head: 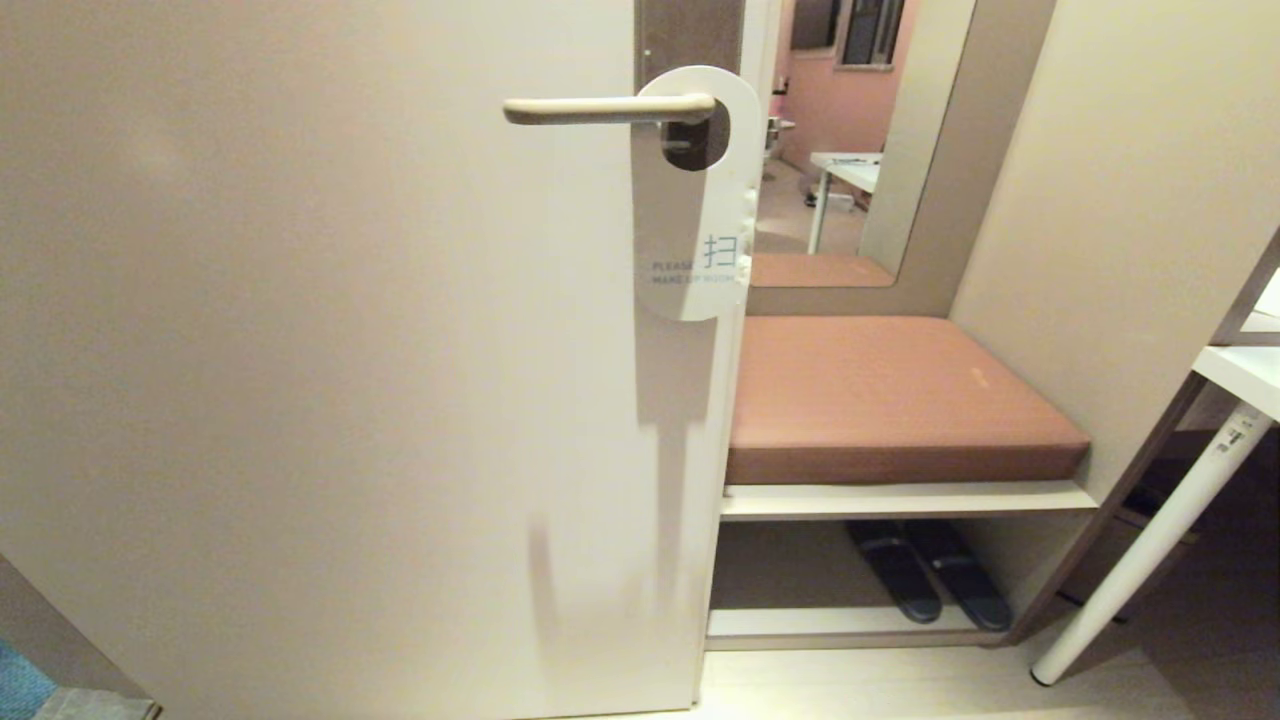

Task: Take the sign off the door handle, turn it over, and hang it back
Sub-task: Take down the sign

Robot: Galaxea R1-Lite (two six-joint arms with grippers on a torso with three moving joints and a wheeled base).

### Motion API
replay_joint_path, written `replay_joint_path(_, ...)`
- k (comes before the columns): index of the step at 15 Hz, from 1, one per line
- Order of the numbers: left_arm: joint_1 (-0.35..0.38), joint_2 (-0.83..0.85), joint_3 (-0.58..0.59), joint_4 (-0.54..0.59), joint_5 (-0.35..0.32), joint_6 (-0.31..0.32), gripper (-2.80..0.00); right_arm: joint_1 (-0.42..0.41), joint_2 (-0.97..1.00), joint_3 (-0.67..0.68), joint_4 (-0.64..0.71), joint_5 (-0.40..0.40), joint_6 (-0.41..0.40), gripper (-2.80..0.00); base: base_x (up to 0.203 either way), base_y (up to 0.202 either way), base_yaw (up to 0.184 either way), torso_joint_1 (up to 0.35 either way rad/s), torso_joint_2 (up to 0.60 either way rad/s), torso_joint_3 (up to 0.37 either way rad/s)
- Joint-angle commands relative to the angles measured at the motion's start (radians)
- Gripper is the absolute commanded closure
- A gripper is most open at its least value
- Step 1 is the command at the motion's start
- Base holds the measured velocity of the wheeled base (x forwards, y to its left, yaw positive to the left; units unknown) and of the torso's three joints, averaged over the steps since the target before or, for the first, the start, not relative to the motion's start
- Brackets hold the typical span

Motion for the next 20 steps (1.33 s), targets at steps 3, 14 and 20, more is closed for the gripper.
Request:
replay_joint_path(3, 0.001, 0.002, 0.0, 0.0, 0.0, 0.0, 0.0, 0.0, 0.0, 0.0, -0.001, 0.002, 0.0, 0.0, 0.0, 0.066, -0.003, 0.0, 0.0, -0.001)
replay_joint_path(14, -0.001, 0.002, 0.0, 0.0, 0.0, 0.0, 0.0, 0.0, 0.0, 0.0, -0.001, 0.0, 0.0, 0.0, 0.0, 0.0, 0.0, 0.0, 0.0, 0.0)
replay_joint_path(20, 0.001, 0.002, 0.0, 0.0, 0.0, 0.0, 0.0, 0.0, 0.0, 0.0, -0.001, 0.003, -0.016, 0.0, 0.0, 0.0, 0.0, 0.0, 0.0, 0.0)
